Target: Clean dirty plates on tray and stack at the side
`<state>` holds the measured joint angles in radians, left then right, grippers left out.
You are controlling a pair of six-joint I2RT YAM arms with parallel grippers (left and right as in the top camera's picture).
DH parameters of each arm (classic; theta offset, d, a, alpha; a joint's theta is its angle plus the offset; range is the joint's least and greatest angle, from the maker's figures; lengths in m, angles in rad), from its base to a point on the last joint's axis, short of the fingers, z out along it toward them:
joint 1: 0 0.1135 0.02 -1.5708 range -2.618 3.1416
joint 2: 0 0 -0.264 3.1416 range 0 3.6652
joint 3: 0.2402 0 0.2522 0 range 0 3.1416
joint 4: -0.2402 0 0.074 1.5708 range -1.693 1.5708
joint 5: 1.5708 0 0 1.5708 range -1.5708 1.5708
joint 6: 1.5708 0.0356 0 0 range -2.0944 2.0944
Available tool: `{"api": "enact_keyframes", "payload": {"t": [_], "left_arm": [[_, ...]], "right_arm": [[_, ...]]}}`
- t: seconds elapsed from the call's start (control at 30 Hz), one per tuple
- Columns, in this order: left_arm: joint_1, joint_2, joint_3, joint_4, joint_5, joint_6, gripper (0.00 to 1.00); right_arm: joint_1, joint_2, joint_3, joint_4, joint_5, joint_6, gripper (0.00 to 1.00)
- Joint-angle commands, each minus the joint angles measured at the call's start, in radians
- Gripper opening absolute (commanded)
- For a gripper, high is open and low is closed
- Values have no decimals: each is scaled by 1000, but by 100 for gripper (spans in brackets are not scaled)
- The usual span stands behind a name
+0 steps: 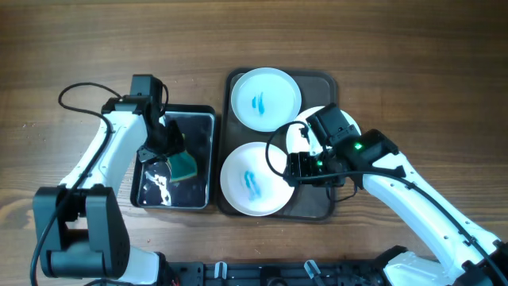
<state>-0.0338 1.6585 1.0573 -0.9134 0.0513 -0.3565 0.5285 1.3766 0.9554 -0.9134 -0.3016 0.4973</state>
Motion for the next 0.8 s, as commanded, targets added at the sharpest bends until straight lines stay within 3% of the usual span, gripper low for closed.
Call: {"api": "enact_keyframes", "payload": {"t": [0.0, 0.1, 0.2, 0.4, 0.5, 0.57, 0.77], "left_arm": [[-25, 24, -91, 110, 39, 4, 39], [-54, 25, -153, 193, 48, 3, 31], [-68, 25, -174, 208, 44, 1, 7], [-67, 18, -145, 143, 42, 1, 4], [-67, -8, -71, 63, 42, 1, 4], [-67, -48, -8, 10, 42, 2, 4], [-67, -151, 47, -62, 42, 9, 4]], "right_arm": [[2, -6, -3, -7, 17, 32, 78], [2, -5, -21, -4, 18, 34, 79], [2, -5, -61, 19, 17, 27, 79], [2, -5, -158, 137, -35, -30, 77], [2, 1, -168, 154, -35, -50, 64], [2, 23, -168, 169, -35, -49, 45], [2, 185, -168, 241, -81, -52, 29]]}}
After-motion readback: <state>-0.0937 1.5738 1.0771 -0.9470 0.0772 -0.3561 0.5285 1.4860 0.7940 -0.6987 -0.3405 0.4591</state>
